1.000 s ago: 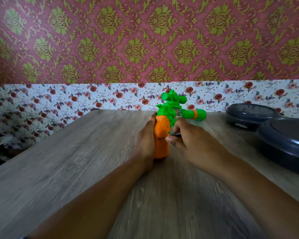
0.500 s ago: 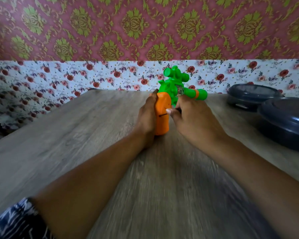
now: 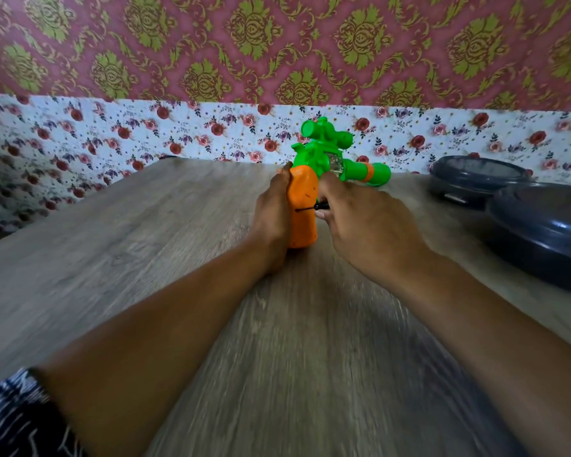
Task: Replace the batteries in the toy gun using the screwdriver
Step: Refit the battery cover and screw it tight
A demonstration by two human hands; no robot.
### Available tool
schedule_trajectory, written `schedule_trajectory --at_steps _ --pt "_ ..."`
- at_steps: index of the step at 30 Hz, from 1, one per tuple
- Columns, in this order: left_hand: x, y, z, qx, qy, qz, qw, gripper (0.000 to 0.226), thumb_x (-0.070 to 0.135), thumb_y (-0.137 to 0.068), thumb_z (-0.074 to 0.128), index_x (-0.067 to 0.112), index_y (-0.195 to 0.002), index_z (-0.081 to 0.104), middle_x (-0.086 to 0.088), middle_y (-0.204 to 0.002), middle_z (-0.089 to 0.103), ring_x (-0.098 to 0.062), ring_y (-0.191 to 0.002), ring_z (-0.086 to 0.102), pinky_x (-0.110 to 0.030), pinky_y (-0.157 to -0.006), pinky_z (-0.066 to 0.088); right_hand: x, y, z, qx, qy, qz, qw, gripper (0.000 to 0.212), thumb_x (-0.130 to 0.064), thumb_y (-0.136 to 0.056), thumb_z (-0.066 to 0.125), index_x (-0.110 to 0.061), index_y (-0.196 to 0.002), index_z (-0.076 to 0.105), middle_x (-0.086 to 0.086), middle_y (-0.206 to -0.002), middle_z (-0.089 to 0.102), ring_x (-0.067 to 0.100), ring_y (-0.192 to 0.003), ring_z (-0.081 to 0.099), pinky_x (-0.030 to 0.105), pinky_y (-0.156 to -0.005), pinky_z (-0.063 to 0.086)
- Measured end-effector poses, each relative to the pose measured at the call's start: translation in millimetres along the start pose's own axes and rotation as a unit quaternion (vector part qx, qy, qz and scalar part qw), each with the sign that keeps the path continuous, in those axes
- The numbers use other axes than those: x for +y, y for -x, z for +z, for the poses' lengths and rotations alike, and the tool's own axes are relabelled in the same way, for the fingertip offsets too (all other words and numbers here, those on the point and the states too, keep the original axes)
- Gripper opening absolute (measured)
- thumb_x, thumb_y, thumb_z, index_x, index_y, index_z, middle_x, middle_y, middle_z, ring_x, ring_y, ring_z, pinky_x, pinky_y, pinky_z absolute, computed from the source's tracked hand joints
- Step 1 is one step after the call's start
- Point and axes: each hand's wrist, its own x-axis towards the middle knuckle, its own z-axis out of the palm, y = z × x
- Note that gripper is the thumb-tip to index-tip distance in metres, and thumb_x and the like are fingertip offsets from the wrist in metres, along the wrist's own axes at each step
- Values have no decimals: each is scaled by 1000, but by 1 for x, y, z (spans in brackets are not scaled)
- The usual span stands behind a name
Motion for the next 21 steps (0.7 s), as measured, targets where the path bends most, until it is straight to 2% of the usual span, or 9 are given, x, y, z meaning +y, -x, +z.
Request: schedule_trajectory --at_steps 2,5,7,8,10,13,17,19,21 --pt "5 7 1 -18 15 4 1000 46 60 -84 37 27 -98 66 -9 -109 69 -27 -107 63 -53 -102 42 2 -1 1 33 35 -65 997 31 -13 -93 46 -21 -120 35 9 -101 59 39 -72 61 35 -51 33" --pt "4 7 2 -27 25 11 999 37 47 -98 27 32 -85 58 6 -92 65 -14 -93 62 -41 -97 47 6 -3 1 45 50 -123 990 37 -7 -81 61 -21 -108 40 8 -85 58 34 -51 57 27 -40 32" --pt "4 8 0 -25 16 15 999 37 49 -98 28 31 -86 58 7 -89 64 -12 -89 61 -37 -92 47 8 -3 3 59 47 -137 988 27 -6 -76 65 -15 -97 50 6 -76 60 32 -50 58 26 -40 32" --pt "6 10 0 -27 12 15 999 41 53 -95 30 27 -94 62 1 -95 67 -16 -93 63 -41 -95 48 6 -2 3 69 35 -131 988 21 -8 -76 65 -13 -92 53 7 -72 61 32 -50 58 26 -41 33" --pt "4 10 1 -29 0 9 1000 60 64 -82 35 19 -110 63 -14 -110 67 -29 -105 63 -53 -100 44 2 -1 4 81 -5 -77 994 11 -17 -80 60 -10 -87 57 9 -65 62 33 -49 58 27 -43 34" --pt "-3 3 2 -12 -21 7 1000 73 72 -70 40 21 -118 61 -14 -120 64 -30 -112 61 -54 -102 42 -6 2 9 83 -2 4 997 18 -26 -82 56 -9 -87 60 15 -58 62 36 -47 59 27 -45 28" --pt "1 9 3 -16 -46 27 998 78 74 -70 40 33 -136 46 -7 -135 56 -24 -118 57 -51 -105 39 -16 0 6 51 -85 95 991 22 -31 -92 47 -13 -101 55 15 -89 66 36 -84 61 33 -60 34" --pt "6 13 5 -4 -56 35 998 72 69 -75 36 37 -139 43 -4 -140 51 -22 -121 54 -49 -107 38 -12 -2 8 37 -160 169 972 21 -33 -90 50 -14 -88 57 13 -84 67 32 -82 63 33 -68 46" --pt "9 18 7 -5 -75 50 996 64 64 -81 34 36 -138 42 -5 -139 52 -23 -121 54 -49 -106 39 -9 -5 10 34 -244 232 941 25 -34 -86 54 -18 -66 52 11 -68 66 30 -70 64 38 -73 53"
